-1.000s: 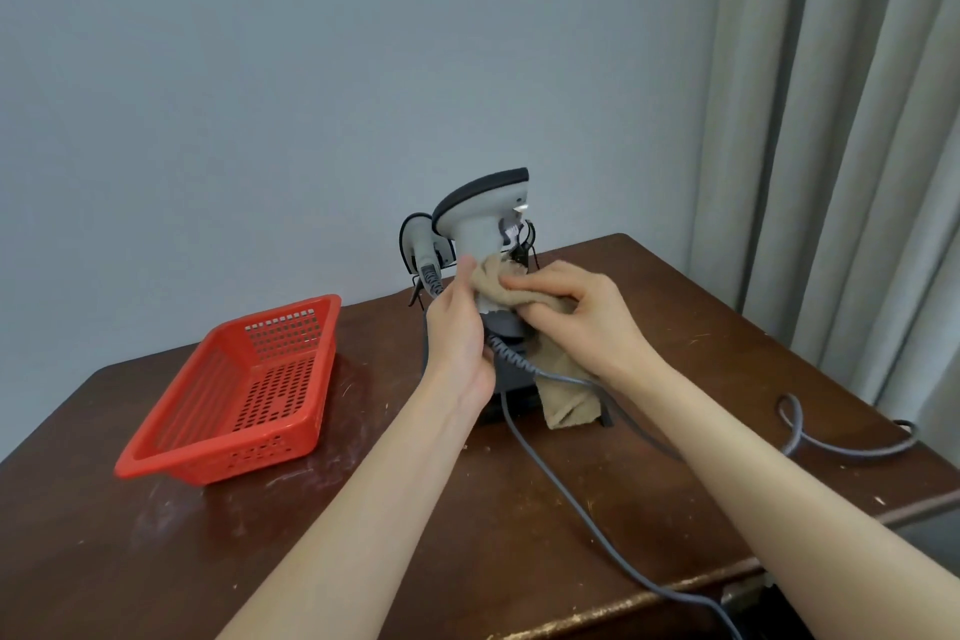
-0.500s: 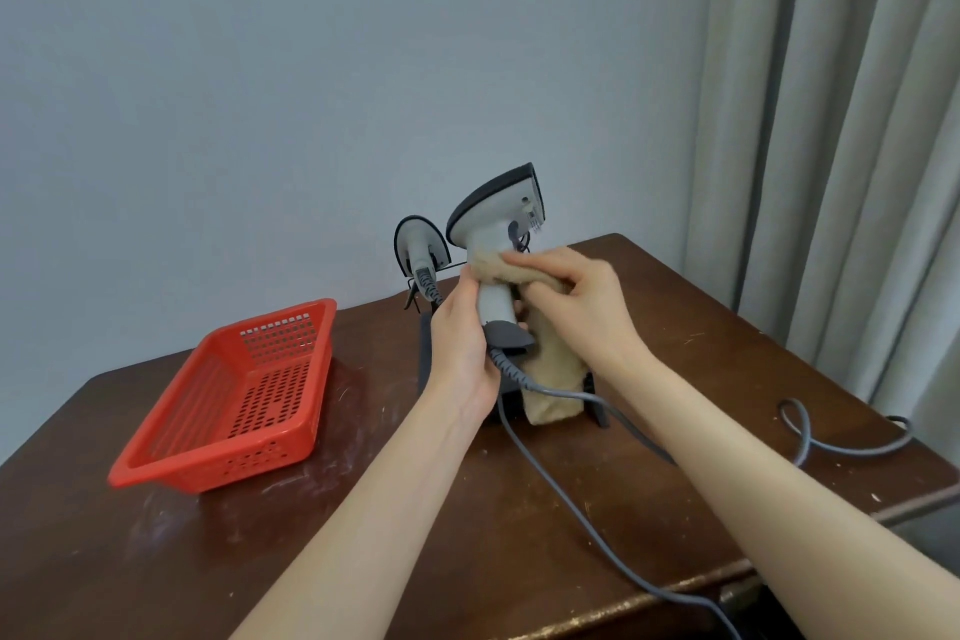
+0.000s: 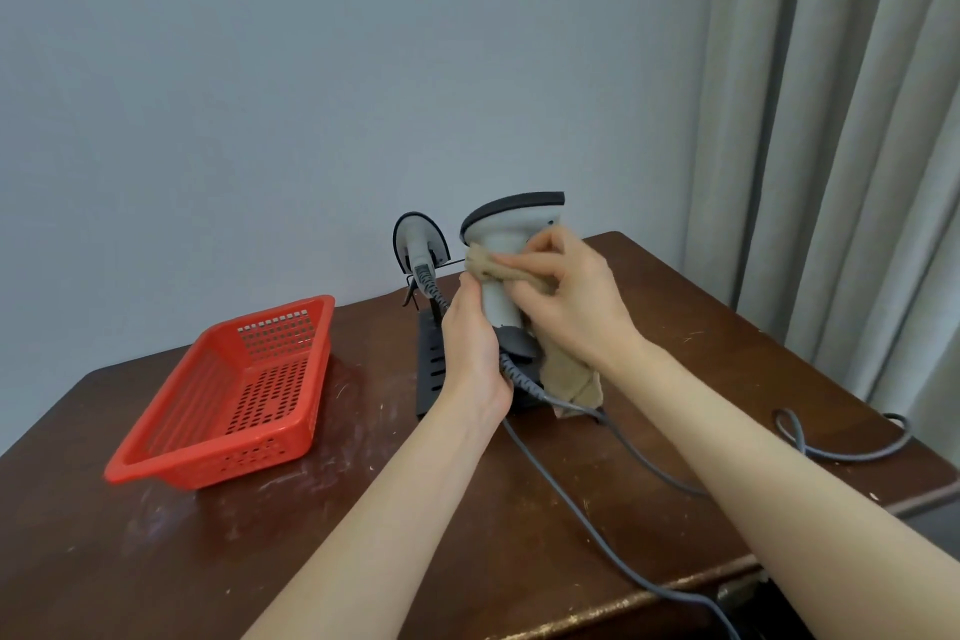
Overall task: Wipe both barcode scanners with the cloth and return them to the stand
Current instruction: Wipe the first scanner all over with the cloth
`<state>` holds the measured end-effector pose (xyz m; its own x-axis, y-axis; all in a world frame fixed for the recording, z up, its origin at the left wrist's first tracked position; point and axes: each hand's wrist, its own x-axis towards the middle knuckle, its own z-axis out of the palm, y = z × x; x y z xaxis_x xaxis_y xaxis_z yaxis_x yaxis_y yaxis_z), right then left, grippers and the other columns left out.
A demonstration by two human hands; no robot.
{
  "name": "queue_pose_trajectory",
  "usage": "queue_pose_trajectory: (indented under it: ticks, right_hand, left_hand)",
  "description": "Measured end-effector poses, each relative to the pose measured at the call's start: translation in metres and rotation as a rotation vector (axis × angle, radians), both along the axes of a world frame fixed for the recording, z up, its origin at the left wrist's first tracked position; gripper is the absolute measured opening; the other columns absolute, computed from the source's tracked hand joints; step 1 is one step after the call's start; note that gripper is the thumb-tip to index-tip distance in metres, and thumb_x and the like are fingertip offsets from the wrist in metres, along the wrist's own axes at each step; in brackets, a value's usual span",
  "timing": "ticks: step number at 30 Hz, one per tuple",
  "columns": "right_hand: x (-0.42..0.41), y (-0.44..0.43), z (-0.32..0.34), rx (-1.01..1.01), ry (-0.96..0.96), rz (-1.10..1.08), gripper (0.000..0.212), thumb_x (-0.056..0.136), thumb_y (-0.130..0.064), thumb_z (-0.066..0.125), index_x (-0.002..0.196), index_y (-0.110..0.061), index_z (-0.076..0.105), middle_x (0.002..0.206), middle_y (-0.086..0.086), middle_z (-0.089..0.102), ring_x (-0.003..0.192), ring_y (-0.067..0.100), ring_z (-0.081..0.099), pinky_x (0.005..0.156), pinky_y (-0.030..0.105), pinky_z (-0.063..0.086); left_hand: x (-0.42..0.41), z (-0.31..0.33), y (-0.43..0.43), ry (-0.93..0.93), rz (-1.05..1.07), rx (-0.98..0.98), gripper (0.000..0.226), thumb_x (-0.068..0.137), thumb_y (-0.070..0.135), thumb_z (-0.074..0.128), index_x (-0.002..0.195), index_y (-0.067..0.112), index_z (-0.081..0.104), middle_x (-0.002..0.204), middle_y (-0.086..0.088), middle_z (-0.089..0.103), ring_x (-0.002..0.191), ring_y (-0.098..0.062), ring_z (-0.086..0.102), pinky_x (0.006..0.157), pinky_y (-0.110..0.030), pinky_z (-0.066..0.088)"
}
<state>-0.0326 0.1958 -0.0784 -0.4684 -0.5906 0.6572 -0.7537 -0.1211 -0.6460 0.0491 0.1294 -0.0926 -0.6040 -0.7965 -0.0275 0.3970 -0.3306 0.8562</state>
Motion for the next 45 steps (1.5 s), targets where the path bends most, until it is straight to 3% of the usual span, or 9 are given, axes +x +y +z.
queue_pose_trajectory:
  ticks: [5,9,19,23,28,33,38,41,45]
  right_hand:
    - [0.010,0.007,-0.017,-0.046,0.087,0.151,0.021,0.085,-0.024,0.063,0.103,-0.026,0.073,0.086,-0.014,0.048,0.075,0.004,0.049,0.066,0.019,0.040]
    - [-0.010,-0.006,-0.005,-0.036,0.056,-0.004,0.020,0.087,-0.022,0.063,0.104,-0.025,0.073,0.088,-0.005,0.050,0.076,0.010,0.051,0.069,0.025,0.043]
    - [0.009,0.010,-0.025,-0.019,0.033,0.208,0.025,0.084,-0.012,0.069,0.107,-0.020,0.072,0.088,0.002,0.054,0.079,0.010,0.052,0.067,0.011,0.040]
    - [-0.007,-0.003,-0.010,-0.019,-0.075,0.060,0.021,0.086,-0.018,0.067,0.106,-0.019,0.072,0.088,-0.001,0.050,0.078,0.004,0.049,0.068,0.006,0.037]
    - [-0.011,-0.007,-0.002,0.009,-0.136,-0.007,0.023,0.087,-0.021,0.065,0.109,-0.023,0.070,0.090,-0.003,0.051,0.075,0.002,0.049,0.067,0.012,0.037]
    - [0.011,0.010,-0.019,0.012,-0.059,0.257,0.025,0.083,-0.012,0.069,0.106,-0.021,0.071,0.084,-0.004,0.050,0.076,0.003,0.048,0.068,0.011,0.039]
    - [-0.014,-0.005,-0.003,-0.002,-0.163,0.015,0.021,0.086,-0.022,0.066,0.106,-0.025,0.071,0.087,-0.006,0.051,0.082,0.007,0.052,0.071,0.014,0.038]
    - [-0.018,-0.011,0.001,-0.006,-0.183,-0.023,0.022,0.086,-0.024,0.066,0.108,-0.025,0.071,0.086,-0.011,0.050,0.081,0.004,0.051,0.072,0.018,0.039]
    - [0.002,0.001,-0.011,0.026,-0.194,0.148,0.023,0.086,-0.020,0.066,0.108,-0.024,0.071,0.086,-0.007,0.049,0.071,0.001,0.052,0.068,0.015,0.044]
  left_hand:
    - [-0.003,-0.006,-0.009,0.040,-0.079,0.055,0.048,0.101,0.034,0.035,0.076,0.014,0.070,0.071,-0.005,0.066,0.068,-0.020,0.066,0.062,-0.028,0.054]
    - [-0.003,-0.005,-0.001,0.014,-0.017,0.046,0.037,0.098,0.041,0.045,0.107,0.012,0.065,0.095,-0.012,0.068,0.086,-0.025,0.066,0.081,-0.041,0.055]
    - [-0.002,-0.010,-0.016,0.074,-0.024,0.051,0.019,0.093,0.031,0.046,0.090,0.013,0.052,0.080,-0.009,0.054,0.074,-0.022,0.055,0.068,-0.034,0.047]
    - [-0.004,-0.011,-0.008,0.012,0.008,0.044,0.041,0.099,0.041,0.042,0.116,0.008,0.060,0.090,-0.011,0.064,0.075,-0.022,0.060,0.065,-0.034,0.049]
    - [-0.006,-0.008,-0.003,0.003,0.019,0.010,0.041,0.099,0.041,0.040,0.116,0.009,0.060,0.089,-0.011,0.063,0.072,-0.021,0.060,0.063,-0.033,0.050]
    - [-0.004,-0.010,-0.014,0.111,-0.068,0.042,0.042,0.098,0.043,0.042,0.081,0.012,0.065,0.079,-0.009,0.061,0.077,-0.023,0.060,0.074,-0.035,0.048]
    - [-0.004,-0.007,-0.001,0.006,-0.019,0.051,0.043,0.099,0.044,0.039,0.115,0.010,0.060,0.080,-0.008,0.064,0.064,-0.018,0.059,0.064,-0.033,0.049]
    - [-0.005,-0.007,-0.001,-0.027,0.001,0.028,0.038,0.100,0.041,0.039,0.114,0.010,0.057,0.076,-0.006,0.058,0.059,-0.014,0.054,0.059,-0.031,0.046]
    - [-0.003,-0.006,-0.005,0.035,-0.066,0.012,0.045,0.097,0.043,0.042,0.115,0.007,0.061,0.092,-0.012,0.065,0.084,-0.025,0.064,0.080,-0.039,0.052]
